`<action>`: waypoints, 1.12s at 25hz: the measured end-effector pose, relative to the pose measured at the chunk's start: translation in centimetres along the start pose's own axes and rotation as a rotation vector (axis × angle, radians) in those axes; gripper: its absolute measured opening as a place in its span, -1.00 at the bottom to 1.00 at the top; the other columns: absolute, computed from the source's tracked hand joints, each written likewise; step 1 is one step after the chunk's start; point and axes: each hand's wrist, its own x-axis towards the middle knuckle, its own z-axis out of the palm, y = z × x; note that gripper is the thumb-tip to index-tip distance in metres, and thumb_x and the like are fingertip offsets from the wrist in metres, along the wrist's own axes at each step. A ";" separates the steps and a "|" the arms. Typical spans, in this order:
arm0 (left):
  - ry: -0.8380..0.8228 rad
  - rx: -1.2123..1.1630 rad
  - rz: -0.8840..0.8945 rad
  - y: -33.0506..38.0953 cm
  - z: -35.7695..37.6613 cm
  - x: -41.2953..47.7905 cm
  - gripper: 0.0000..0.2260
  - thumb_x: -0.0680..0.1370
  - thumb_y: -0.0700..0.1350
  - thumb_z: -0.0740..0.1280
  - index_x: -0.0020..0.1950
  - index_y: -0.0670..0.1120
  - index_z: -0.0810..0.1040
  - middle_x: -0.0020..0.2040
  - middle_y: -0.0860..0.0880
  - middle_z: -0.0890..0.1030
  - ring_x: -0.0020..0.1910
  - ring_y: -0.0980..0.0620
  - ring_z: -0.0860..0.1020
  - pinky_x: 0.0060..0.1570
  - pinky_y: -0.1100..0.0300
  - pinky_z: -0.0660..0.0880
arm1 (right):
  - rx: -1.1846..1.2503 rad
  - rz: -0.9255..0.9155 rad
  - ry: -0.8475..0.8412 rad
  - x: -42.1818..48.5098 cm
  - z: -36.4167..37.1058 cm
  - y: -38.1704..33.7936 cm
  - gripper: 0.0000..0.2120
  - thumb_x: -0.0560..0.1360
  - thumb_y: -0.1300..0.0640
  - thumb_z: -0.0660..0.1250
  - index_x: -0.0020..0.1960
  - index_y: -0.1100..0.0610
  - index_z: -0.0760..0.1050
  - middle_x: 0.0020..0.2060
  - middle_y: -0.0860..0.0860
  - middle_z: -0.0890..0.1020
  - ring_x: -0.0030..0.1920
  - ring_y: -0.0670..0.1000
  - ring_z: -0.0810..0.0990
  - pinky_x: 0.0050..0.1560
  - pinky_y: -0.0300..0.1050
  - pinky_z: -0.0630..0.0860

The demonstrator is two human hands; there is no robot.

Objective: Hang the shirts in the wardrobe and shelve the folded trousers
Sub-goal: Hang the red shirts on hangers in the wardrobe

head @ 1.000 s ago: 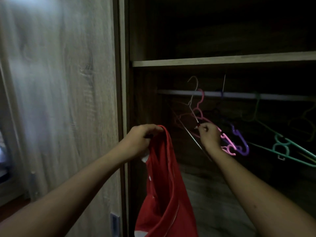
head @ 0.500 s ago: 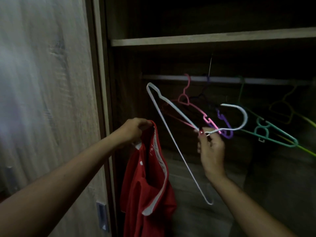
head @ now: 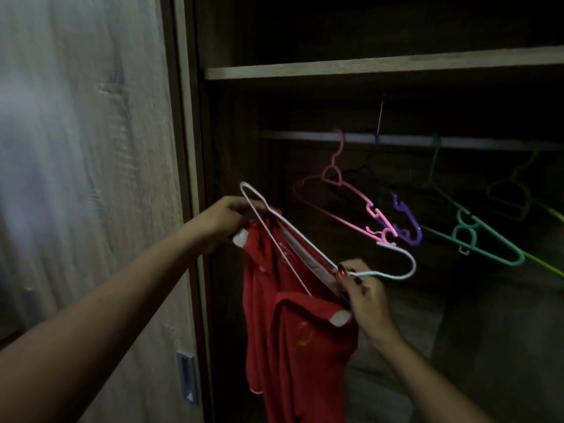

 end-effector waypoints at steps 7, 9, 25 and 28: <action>0.066 0.438 0.126 -2.4 1.9 -0.2 -0.59 0.45 -0.49 0.17 0.06 -0.11 0.65 0.13 -0.06 0.63 0.01 0.05 0.62 -0.19 0.23 0.60 | -0.485 -0.057 -0.388 0.5 -6.2 -0.6 -0.80 0.53 0.16 0.20 -0.24 0.16 0.49 -0.27 -0.02 0.54 -0.27 -0.10 0.53 -0.21 -0.22 0.44; 0.061 0.503 0.227 -1.8 2.4 -0.4 -0.56 0.44 -0.50 0.19 0.08 -0.08 0.65 0.19 -0.03 0.61 0.11 0.06 0.60 -0.04 0.21 0.61 | -0.553 -0.047 -0.450 1.1 -6.1 -1.1 -0.80 0.49 0.13 0.21 -0.27 0.17 0.47 -0.37 0.00 0.53 -0.34 -0.12 0.51 -0.26 -0.13 0.43; -0.116 0.027 -0.001 -5.9 -0.6 -4.2 -0.74 0.59 -0.24 0.22 0.24 0.01 0.47 0.11 0.00 0.58 -0.25 -0.02 0.67 -0.31 0.18 0.61 | 0.149 0.488 -0.200 14.1 2.4 -7.9 -0.75 0.45 0.52 0.19 0.04 0.34 0.53 -0.48 0.09 0.64 -0.54 -0.14 0.55 -0.46 -0.36 0.49; -0.093 -0.029 -0.021 -6.0 -1.4 -4.2 -0.72 0.58 -0.25 0.23 0.25 -0.01 0.46 0.17 -0.03 0.56 -0.23 -0.07 0.67 -0.32 0.19 0.62 | 0.140 0.435 -0.116 18.6 3.6 -9.6 -0.73 0.42 0.56 0.17 -0.03 0.34 0.54 -0.51 0.03 0.65 -0.51 -0.12 0.60 -0.42 -0.32 0.52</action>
